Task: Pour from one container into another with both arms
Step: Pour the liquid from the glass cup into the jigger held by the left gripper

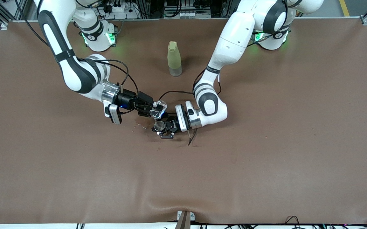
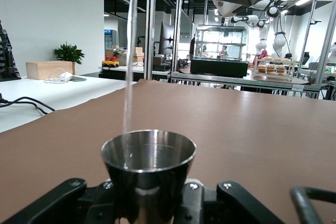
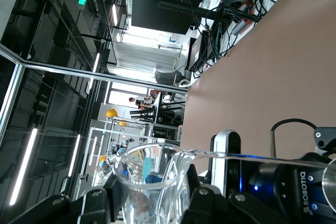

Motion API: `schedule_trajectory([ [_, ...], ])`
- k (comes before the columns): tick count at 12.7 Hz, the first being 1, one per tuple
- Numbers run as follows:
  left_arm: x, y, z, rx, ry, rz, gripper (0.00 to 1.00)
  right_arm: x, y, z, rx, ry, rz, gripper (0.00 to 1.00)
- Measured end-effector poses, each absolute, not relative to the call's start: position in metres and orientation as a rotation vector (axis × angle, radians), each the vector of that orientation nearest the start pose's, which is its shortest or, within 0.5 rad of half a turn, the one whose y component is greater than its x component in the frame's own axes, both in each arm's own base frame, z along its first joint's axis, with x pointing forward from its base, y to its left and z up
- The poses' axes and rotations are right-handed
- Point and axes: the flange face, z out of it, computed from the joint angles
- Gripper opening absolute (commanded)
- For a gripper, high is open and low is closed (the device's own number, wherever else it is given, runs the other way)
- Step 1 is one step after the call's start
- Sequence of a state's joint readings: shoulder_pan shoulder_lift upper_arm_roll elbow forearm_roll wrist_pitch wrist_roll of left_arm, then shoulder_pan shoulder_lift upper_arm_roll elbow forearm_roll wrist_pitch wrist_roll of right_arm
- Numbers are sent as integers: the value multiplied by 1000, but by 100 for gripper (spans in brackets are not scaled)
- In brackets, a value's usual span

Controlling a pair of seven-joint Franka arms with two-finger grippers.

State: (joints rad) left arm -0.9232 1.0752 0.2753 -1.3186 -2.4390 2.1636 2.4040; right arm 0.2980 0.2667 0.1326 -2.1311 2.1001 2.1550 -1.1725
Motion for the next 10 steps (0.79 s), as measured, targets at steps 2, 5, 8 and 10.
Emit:
schedule_trajectory([
  [2,551,-517,121,1476,-1097,1270,0,521,276,308,-1675,126,-387,12],
  [5,553,-515,121,1479,-1095,1273,0,521,276,308,-1673,140,-374,12],
  [8,553,-514,121,1480,-1094,1273,0,521,276,308,-1670,154,-360,12],
  [10,553,-514,121,1480,-1094,1273,0,519,279,308,-1670,152,-354,12],
])
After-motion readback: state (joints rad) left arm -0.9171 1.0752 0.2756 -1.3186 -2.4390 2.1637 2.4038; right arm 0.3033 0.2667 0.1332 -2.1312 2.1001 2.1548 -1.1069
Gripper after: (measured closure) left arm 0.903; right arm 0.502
